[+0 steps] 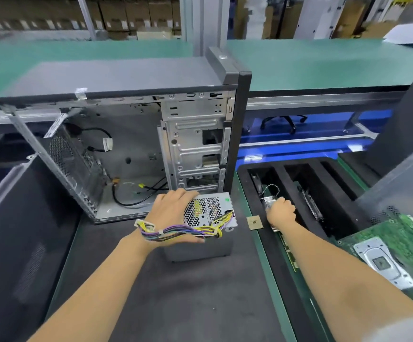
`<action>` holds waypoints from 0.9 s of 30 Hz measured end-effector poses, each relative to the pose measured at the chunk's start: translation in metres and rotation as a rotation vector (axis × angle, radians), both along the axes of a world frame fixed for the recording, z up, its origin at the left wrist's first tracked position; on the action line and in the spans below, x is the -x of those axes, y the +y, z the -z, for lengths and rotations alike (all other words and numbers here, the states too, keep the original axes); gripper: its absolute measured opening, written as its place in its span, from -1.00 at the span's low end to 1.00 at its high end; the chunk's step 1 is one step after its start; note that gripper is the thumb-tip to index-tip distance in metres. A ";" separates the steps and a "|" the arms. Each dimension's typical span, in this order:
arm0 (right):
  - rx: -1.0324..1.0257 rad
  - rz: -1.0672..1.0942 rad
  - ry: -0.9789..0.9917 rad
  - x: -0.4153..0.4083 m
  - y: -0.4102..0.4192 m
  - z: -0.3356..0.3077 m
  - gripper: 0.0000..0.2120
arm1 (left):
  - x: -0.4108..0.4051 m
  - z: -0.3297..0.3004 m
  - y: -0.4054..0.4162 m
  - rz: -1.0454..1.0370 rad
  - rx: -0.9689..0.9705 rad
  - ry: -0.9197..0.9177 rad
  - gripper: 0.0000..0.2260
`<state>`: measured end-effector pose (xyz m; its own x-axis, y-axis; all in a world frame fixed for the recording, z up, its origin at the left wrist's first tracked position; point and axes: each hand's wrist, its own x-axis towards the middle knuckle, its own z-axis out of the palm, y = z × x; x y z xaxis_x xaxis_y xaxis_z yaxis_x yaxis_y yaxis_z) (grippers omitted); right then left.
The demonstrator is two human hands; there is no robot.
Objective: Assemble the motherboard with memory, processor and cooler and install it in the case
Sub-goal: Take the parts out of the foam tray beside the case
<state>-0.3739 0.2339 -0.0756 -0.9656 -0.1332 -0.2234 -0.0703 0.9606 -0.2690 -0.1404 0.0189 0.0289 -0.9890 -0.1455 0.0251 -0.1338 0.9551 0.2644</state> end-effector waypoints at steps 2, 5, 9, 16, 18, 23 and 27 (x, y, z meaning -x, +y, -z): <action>-0.090 0.004 0.042 0.007 -0.001 0.002 -0.44 | 0.002 0.001 0.001 -0.005 0.019 -0.006 -0.03; -0.242 -0.013 0.080 0.010 0.000 0.004 -0.49 | 0.006 -0.001 0.000 -0.014 0.018 -0.020 -0.05; -0.283 -0.065 0.113 0.009 -0.001 0.006 -0.54 | 0.004 -0.001 0.001 -0.005 0.018 -0.011 -0.05; -0.191 -0.040 0.108 -0.005 0.017 -0.015 -0.41 | 0.002 -0.001 0.002 0.004 0.005 0.001 -0.05; -0.193 -0.039 0.144 -0.011 0.024 -0.030 -0.39 | 0.001 -0.001 0.002 0.010 0.001 0.008 -0.05; -0.172 -0.029 0.183 -0.034 0.029 -0.070 -0.39 | 0.001 0.003 0.001 0.006 0.008 0.022 -0.03; -0.061 0.015 0.215 -0.060 0.026 -0.098 -0.40 | 0.003 0.006 0.000 -0.007 0.004 0.015 0.03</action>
<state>-0.3136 0.2598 0.0225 -0.9936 -0.1109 -0.0191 -0.1052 0.9759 -0.1909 -0.1432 0.0188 0.0230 -0.9876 -0.1520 0.0404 -0.1362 0.9551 0.2630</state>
